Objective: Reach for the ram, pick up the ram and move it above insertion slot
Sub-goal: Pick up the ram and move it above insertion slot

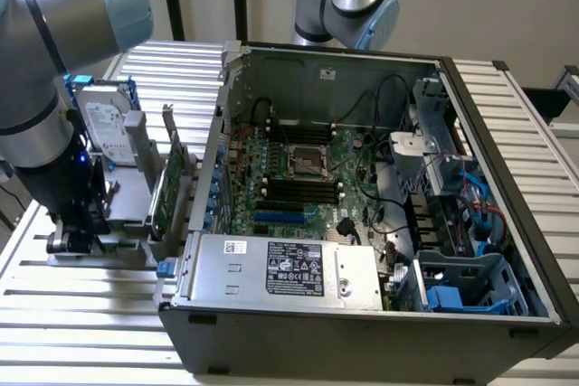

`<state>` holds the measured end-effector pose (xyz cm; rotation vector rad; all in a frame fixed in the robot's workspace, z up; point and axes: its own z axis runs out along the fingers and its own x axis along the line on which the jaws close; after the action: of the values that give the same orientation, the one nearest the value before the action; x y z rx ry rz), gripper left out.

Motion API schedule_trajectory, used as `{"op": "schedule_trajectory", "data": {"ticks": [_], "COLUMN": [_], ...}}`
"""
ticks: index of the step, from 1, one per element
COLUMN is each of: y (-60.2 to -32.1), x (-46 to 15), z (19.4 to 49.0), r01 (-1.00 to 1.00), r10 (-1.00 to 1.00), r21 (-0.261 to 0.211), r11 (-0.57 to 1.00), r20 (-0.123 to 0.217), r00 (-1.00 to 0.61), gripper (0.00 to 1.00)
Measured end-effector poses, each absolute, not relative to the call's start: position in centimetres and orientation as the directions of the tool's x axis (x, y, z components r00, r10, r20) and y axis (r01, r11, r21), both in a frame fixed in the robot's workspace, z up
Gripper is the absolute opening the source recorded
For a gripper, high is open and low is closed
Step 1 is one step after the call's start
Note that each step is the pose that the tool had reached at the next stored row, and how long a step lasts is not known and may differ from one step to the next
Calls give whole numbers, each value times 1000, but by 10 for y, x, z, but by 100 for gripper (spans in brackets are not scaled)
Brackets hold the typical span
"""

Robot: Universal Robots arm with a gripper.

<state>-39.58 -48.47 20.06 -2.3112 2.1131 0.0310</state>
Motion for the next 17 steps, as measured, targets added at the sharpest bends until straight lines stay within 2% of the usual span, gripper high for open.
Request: {"op": "schedule_trajectory", "data": {"ticks": [10, 13, 17], "y": [-487, -487, -487], "x": [-396, -396, -396], "z": [197, 197, 197], "r01": [-996, -996, -996], "r10": [-996, -996, -996], "r21": [12, 13, 13], "r11": [-88, -88, -88], "r20": [-30, -30, -30], "r00": [88, 88, 88], "gripper": [34, 16, 14]}}
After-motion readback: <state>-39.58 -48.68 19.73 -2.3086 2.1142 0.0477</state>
